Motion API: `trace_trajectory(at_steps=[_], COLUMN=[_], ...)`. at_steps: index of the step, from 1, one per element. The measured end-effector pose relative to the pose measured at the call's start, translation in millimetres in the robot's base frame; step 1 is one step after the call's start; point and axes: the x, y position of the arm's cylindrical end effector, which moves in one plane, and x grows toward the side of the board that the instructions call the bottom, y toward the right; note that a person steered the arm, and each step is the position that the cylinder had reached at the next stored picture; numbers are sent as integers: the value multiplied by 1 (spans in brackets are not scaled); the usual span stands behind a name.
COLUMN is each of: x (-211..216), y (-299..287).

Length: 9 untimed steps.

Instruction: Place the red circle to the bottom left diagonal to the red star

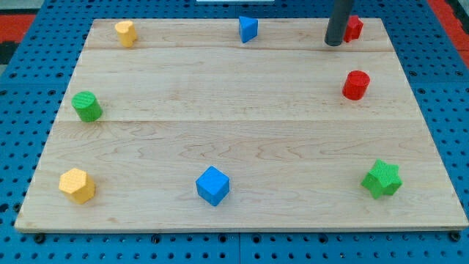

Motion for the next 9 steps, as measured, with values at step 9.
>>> trace_trajectory(at_steps=[9], x=[133], y=[57])
